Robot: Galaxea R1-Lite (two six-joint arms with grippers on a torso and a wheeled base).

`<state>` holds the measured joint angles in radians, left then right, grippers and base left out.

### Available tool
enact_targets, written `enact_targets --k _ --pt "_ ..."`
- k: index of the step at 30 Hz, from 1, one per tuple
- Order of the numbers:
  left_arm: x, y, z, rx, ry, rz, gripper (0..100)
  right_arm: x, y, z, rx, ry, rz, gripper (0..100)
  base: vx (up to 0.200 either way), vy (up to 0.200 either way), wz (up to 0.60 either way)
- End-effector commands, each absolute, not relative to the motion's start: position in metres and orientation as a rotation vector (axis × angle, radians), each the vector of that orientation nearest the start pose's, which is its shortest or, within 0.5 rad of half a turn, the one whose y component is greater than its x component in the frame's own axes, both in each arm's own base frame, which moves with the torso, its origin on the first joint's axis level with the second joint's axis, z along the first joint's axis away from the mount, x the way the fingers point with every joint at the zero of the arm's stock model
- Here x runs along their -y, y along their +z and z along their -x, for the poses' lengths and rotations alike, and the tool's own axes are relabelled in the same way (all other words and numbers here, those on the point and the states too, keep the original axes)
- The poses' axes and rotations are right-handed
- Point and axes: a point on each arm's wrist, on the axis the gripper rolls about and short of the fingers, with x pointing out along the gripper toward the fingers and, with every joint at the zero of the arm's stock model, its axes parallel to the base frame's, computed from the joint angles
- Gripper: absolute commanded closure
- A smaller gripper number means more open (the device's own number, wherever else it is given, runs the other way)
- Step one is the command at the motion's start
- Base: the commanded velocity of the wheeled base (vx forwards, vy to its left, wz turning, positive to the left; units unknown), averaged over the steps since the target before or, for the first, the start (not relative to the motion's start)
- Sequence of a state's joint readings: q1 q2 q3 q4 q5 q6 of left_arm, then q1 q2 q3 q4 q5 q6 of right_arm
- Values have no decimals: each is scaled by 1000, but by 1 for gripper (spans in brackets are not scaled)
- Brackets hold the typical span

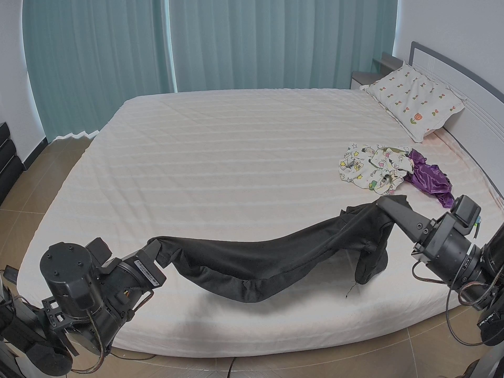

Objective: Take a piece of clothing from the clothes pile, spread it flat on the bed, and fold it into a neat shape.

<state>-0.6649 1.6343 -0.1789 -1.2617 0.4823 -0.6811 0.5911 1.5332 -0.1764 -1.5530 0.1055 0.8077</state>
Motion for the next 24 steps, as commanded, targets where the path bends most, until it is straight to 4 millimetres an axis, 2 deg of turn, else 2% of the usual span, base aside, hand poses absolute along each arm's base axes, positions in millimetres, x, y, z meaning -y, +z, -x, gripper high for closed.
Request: enact_targets --k 1,6,9,12,14,15,16,17,18,20,21,24 --pt "121 137 -162 -141 -178 628 100 -103 195 -142 39 821 -849 100 -200 0 0" --pt "118 158 -158 -62 -207 682 100 -92 236 -129 193 867 -878 100 -40 0 0" --pt "117 164 -156 -39 -212 695 100 -87 265 -135 237 839 -877 100 0 0 0" --pt "115 175 -158 9 -214 703 100 -80 304 -138 269 807 -885 100 0 0 0" --pt "116 178 -159 20 -216 702 100 -79 309 -140 266 797 -890 100 0 0 0" --pt "117 190 -165 67 -211 691 100 -73 331 -148 273 766 -917 100 0 0 0" --pt "117 194 -166 82 -211 686 100 -71 339 -152 281 761 -928 100 0 0 0" --pt "117 194 -166 82 -211 686 100 -71 339 -152 281 761 -928 100 0 0 0" --pt "118 203 -171 107 -206 665 100 -65 359 -166 290 745 -961 100 0 0 0" --pt "120 212 -177 119 -195 653 100 -61 374 -185 287 719 -986 100 0 0 0" --pt "121 217 -181 117 -188 650 100 -60 378 -201 269 699 -990 100 0 0 0" --pt "122 221 -187 110 -175 648 100 -62 378 -233 230 650 -991 100 0 0 0"
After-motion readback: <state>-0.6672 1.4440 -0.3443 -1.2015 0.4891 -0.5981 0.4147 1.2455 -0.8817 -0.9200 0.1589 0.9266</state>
